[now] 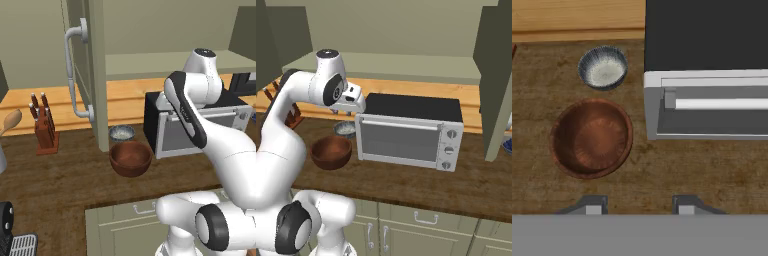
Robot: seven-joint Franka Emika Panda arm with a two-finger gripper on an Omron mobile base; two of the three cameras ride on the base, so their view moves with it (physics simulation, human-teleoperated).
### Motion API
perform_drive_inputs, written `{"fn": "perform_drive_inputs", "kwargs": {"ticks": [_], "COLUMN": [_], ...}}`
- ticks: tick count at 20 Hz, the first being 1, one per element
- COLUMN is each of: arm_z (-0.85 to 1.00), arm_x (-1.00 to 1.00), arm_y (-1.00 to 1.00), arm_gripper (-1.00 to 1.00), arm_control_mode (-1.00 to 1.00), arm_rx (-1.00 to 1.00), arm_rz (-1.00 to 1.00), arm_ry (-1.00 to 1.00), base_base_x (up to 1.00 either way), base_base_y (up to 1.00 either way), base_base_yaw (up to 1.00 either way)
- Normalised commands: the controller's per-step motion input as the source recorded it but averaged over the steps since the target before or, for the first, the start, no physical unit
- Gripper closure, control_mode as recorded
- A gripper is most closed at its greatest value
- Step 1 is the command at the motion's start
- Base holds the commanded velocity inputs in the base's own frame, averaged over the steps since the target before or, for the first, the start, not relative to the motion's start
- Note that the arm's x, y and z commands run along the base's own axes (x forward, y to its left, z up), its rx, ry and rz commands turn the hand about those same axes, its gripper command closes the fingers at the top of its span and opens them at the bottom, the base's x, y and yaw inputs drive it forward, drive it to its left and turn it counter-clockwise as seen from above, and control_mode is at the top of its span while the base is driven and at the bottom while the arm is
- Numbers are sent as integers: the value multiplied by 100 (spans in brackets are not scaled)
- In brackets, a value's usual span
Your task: Pick up the bowls on the counter and stack them on top of one another in the open cabinet. Place the smaller bowl on top of the larger bowl.
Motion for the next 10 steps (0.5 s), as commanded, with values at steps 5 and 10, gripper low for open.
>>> {"fn": "perform_drive_inputs", "kwargs": {"ticks": [5, 10], "arm_z": [-10, -4], "arm_x": [-3, -7], "arm_y": [53, 88], "arm_gripper": [-100, -100], "arm_control_mode": [-100, -100], "arm_rx": [-3, -1], "arm_rz": [0, 0], "arm_ry": [-2, -2], "base_base_x": [0, 0], "base_base_y": [0, 0], "base_base_yaw": [0, 0]}}
